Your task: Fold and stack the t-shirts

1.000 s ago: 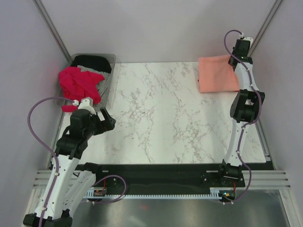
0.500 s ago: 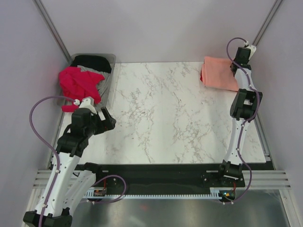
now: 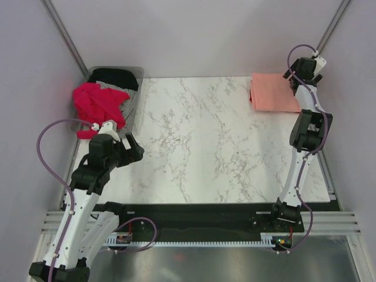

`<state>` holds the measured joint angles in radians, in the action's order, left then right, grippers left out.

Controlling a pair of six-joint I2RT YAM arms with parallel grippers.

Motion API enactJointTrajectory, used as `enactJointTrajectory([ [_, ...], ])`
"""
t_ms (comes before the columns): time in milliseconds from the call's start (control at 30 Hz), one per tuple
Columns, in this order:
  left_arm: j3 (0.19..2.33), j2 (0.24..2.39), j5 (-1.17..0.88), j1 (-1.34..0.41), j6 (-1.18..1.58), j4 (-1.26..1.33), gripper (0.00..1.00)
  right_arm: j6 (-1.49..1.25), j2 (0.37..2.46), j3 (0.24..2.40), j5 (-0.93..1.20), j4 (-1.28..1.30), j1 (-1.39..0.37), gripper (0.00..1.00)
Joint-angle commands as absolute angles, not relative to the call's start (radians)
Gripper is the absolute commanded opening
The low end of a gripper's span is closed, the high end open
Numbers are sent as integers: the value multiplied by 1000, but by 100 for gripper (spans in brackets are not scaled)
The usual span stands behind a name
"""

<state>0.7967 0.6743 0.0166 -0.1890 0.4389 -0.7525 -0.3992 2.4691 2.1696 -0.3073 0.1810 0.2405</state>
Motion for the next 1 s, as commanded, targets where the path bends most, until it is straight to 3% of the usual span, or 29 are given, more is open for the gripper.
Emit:
enactJointTrajectory([
  [0,795,667,5,-183,462,-713,99,-465,2194,2165,-290,150,245,98],
  [233,792,634,5,-183,468,-713,99,-598,1792,1920,-104,210,244,98],
  [400,793,624,5,-183,468,-713,99,-750,1426,1401,190,114,157,98],
  [467,793,624,5,-181,466,-713,99,-765,1332,1207,256,49,37,98],
  [733,828,621,-141,-183,420,-692,100,-801,941,941,151,143,-380,98],
  [967,1093,612,-330,-186,505,-664,100,-756,767,734,98,305,-453,98],
])
